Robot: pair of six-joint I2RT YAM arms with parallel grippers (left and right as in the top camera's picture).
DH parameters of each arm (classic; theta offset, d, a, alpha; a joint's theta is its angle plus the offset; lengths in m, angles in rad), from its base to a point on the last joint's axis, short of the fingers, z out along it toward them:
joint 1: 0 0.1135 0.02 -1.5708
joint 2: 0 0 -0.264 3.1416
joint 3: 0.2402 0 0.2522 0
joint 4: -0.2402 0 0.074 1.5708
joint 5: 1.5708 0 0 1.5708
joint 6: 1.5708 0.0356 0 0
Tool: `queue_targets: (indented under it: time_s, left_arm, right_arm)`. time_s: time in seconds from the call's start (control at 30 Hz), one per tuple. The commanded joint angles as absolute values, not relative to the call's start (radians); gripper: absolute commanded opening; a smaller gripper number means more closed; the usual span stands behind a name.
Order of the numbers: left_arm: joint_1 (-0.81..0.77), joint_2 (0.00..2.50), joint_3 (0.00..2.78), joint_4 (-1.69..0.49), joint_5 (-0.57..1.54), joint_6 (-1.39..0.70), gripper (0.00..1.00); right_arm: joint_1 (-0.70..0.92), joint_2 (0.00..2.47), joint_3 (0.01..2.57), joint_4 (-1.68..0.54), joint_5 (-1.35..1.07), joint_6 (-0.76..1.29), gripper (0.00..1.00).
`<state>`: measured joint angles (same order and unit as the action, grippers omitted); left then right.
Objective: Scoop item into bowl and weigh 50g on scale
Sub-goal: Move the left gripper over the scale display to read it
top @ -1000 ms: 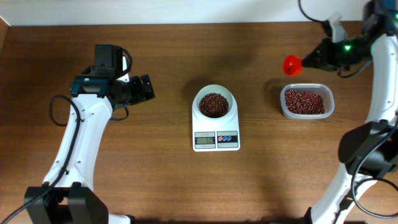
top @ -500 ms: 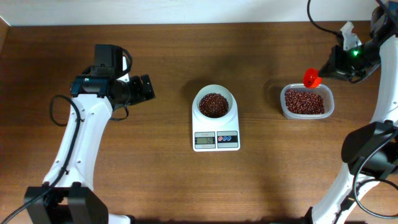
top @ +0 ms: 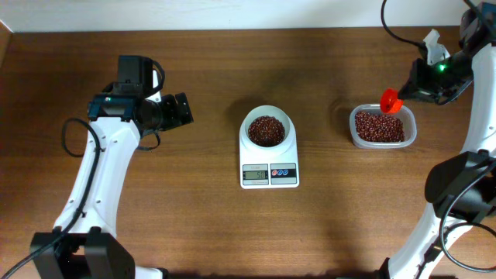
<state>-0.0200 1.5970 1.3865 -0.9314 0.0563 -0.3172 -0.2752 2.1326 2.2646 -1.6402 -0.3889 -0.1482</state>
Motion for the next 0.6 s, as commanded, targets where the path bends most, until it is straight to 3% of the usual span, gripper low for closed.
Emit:
queue_targets:
  time_s: [0.0, 0.13, 0.23, 0.57]
  left_arm:
    - [-0.023, 1.606, 1.391, -0.927, 0.068, -0.324, 0.98]
    - [-0.024, 1.606, 1.391, -0.917, 0.204, -0.345, 0.98]
    - [-0.062, 1.606, 1.391, -0.933, 0.308, -0.243, 0.98]
    - [-0.46, 1.604, 1.389, -1.118, 0.16, -0.216, 0.99]
  right_arm:
    - [-0.268, 2.101, 2.281, -1.642, -0.384, -0.141, 0.04]
    - [-0.268, 2.101, 2.281, -1.644, -0.384, -0.141, 0.04]
    - [-0.268, 2.101, 2.281, -1.654, -0.382, -0.142, 0.04]
    - [-0.268, 2.101, 2.281, -1.665, -0.38, -0.145, 0.04]
